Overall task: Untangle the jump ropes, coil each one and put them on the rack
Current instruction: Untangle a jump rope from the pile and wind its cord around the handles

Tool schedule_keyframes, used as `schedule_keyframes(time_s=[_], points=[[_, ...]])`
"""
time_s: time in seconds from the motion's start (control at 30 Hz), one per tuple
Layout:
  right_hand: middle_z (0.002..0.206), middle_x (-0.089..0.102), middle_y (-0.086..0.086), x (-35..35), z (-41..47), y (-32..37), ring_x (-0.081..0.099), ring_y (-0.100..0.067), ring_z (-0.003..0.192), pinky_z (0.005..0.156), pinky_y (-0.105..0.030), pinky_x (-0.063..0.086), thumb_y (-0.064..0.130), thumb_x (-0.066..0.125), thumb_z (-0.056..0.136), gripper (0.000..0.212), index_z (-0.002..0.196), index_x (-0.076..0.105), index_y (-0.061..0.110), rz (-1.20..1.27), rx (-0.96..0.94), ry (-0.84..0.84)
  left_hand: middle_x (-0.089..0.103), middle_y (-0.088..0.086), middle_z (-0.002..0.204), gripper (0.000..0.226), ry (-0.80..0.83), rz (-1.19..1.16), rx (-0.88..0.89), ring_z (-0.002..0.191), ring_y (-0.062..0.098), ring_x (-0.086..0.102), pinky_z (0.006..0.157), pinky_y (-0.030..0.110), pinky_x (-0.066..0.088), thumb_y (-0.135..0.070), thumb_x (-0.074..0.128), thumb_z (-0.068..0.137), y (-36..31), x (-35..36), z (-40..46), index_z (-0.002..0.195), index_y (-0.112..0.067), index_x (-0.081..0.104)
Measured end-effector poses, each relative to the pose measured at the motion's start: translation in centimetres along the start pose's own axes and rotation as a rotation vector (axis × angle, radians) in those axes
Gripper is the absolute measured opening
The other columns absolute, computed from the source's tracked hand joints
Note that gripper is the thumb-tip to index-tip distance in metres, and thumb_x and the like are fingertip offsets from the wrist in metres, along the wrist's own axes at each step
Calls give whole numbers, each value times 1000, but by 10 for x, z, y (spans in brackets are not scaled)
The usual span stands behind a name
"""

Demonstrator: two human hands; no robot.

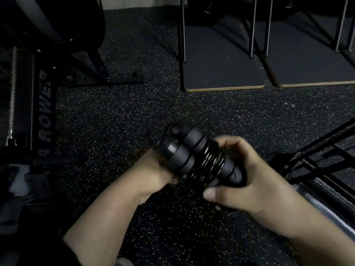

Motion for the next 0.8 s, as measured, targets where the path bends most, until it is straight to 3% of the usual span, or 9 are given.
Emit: schedule_keyframes(time_s=[0.03, 0.1, 0.23, 0.37, 0.47, 0.53, 0.6, 0.7, 0.8], points=[[102, 77, -8, -6, 6, -4, 70, -16, 82, 73, -33, 61, 10, 93, 67, 83, 129, 51, 47, 43, 5, -73, 57, -5, 65, 38, -22, -11, -19, 59, 10, 50, 58, 31, 42, -14, 57, 103, 0, -1, 1, 73, -33, 69], [98, 77, -10, -23, 8, -2, 71, -14, 80, 71, -30, 62, 8, 82, 67, 83, 137, 52, 39, 37, -17, -254, 41, -7, 53, 55, 20, 6, -32, 51, 13, 31, 54, 35, 24, -17, 49, 106, -9, 2, -1, 57, -35, 65], [100, 79, 5, -34, 8, -9, 74, -9, 90, 91, -38, 57, 23, 85, 74, 62, 126, 61, 50, -137, 1, -360, 38, -13, 48, 56, -6, 259, 35, 48, 11, 31, 56, 35, 27, -34, 50, 106, -26, 4, 0, 51, -33, 60], [98, 74, 28, -38, 9, -22, 68, 9, 91, 79, -7, 48, 21, 85, 82, 67, 126, 53, 60, -402, 67, -372, 47, -4, 53, 31, 25, 542, 81, 47, 11, 38, 49, 33, 31, -34, 58, 98, -30, 6, -3, 75, -14, 63], [96, 73, 24, -41, 7, -28, 69, 4, 86, 72, -15, 55, 29, 84, 84, 80, 143, 42, 61, -586, 176, -382, 64, -11, 76, 13, 59, 806, 87, 64, 5, 58, 60, 31, 50, -37, 62, 93, -31, 5, -5, 100, -33, 72], [92, 72, 18, -41, 5, -32, 71, -5, 73, 63, -23, 57, 31, 81, 87, 87, 149, 30, 64, -693, 277, -359, 66, -16, 90, 22, 100, 905, 89, 67, -5, 55, 62, 23, 46, -39, 62, 94, -37, 4, -10, 115, -41, 71], [91, 70, 19, -39, 5, -36, 69, -6, 68, 59, -22, 57, 33, 79, 89, 89, 149, 23, 67, -824, 337, -286, 63, -22, 89, 16, 133, 939, 137, 70, -13, 51, 60, 18, 38, -38, 63, 95, -47, 6, -15, 108, -45, 70], [107, 70, 22, -28, 8, -43, 67, 0, 84, 77, -18, 59, 41, 80, 87, 89, 138, 17, 78, -922, 324, -53, 55, -26, 79, 9, 170, 936, 196, 72, -13, 50, 63, 18, 37, -41, 65, 96, -55, 5, -19, 98, -48, 59], [130, 63, 25, -15, 10, -48, 54, 14, 103, 92, -9, 47, 47, 82, 82, 83, 148, 33, 60, -900, 134, 159, 57, -25, 83, 18, 203, 893, 165, 77, -12, 53, 65, 20, 41, -47, 70, 92, -56, -3, -21, 98, -50, 54]])
Point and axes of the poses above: each hand's wrist, its own z-axis towards the middle knuckle, its own x-axis out of the palm, y = z × x, the point moved 5 cm from there along z, towards the middle knuckle
